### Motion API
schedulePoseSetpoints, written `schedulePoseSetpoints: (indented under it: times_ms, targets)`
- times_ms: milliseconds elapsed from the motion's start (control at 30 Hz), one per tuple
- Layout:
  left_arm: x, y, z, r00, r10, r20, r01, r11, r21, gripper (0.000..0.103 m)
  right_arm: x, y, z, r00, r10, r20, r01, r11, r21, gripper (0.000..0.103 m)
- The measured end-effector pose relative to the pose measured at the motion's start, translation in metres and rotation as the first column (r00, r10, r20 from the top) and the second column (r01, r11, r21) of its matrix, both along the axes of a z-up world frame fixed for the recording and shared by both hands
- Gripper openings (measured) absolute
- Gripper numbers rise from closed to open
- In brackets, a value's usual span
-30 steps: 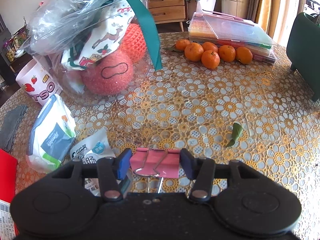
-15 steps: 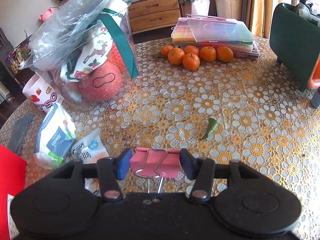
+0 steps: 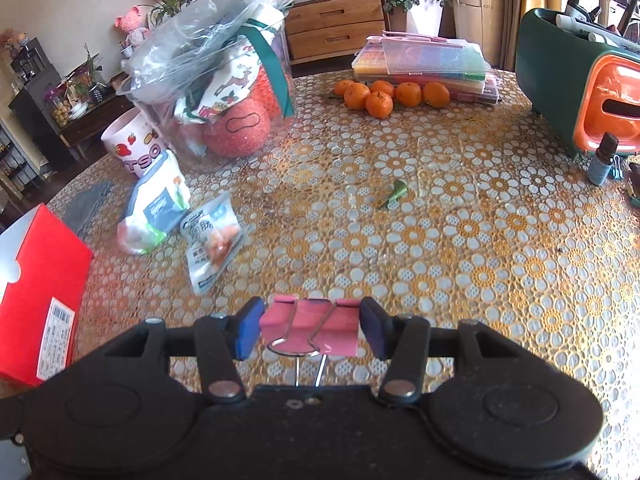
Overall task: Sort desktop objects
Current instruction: 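Carry the binder clip with the right tool while the left tool carries the bread bag over the box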
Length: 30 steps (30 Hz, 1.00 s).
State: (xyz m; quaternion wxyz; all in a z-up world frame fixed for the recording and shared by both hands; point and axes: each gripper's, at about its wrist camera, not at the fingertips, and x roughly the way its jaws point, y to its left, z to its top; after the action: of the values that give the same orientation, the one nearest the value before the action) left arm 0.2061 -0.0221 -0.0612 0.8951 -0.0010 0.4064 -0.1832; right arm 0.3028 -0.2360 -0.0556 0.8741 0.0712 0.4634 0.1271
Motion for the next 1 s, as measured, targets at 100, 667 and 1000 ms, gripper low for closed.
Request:
schedulePoseSetpoints:
  times_ms: [100, 667, 1000]
  targets:
    - [-0.008, 0.003, 0.004, 1.0, 0.02, 0.002, -0.02, 1.0, -0.004, 0.066, -0.019, 0.001, 0.004, 1.0, 0.027, -0.007, -0.027, 1.0, -0.001, 0.052]
    - [-0.047, 0.03, 0.061, 0.991, 0.099, 0.088, -0.097, 0.995, -0.027, 0.066, -0.083, 0.021, 0.061, 0.99, 0.115, 0.08, -0.119, 0.992, 0.044, 0.052]
    - [-0.072, 0.078, 0.105, 0.976, 0.168, 0.137, -0.168, 0.986, -0.012, 0.066, -0.098, 0.07, 0.109, 0.966, 0.2, 0.165, -0.209, 0.977, 0.041, 0.052]
